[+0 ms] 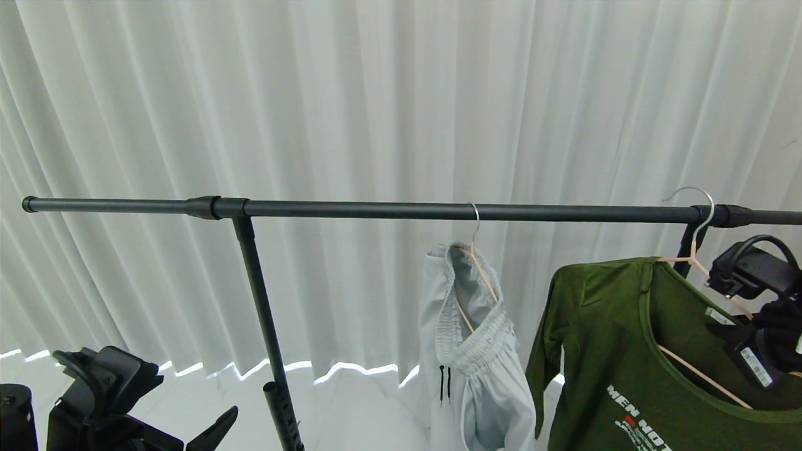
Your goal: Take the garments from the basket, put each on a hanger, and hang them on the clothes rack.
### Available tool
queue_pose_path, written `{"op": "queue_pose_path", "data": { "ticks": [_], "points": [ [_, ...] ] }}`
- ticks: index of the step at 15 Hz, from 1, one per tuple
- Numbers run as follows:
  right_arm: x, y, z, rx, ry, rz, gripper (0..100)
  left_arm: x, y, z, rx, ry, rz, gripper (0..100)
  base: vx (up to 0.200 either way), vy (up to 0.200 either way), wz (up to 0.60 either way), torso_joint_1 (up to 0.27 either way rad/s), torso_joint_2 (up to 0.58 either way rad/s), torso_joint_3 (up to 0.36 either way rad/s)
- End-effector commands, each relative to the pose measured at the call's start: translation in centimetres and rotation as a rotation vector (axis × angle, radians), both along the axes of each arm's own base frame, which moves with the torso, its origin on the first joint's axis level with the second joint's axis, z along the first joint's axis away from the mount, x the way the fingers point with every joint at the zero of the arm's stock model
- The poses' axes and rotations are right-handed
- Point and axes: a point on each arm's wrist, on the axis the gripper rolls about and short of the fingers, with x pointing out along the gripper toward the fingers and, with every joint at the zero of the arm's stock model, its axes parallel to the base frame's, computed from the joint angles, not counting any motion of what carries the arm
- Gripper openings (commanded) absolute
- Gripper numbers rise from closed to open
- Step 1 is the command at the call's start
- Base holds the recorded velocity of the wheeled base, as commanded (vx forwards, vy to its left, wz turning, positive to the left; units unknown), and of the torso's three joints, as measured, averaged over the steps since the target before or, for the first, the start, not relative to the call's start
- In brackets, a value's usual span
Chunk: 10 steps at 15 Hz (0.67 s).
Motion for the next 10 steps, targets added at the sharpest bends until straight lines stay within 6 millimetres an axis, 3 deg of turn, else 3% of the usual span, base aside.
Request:
{"op": "queue_pose_path", "data": {
  "ticks": [1,4,10],
  "points": [
    [2.4,0.1,-1.5,-0.011,0.056,-0.021,0,0.0,-0.1,0.0,0.000,-0.001,-0.011,100,0.000,0.000,0.00,0.000,0.00,0.000],
    [4.3,0.0,-2.3,-0.009,0.035,-0.039,0,-0.1,-0.5,0.0,0.000,-0.001,-0.046,100,0.000,0.000,0.00,0.000,0.00,0.000],
    [5.9,0.1,-3.6,-0.012,0.049,-0.047,0,-0.1,-0.7,0.0,0.000,-0.001,-0.057,100,0.000,0.000,0.00,0.000,0.00,0.000]
  ]
}}
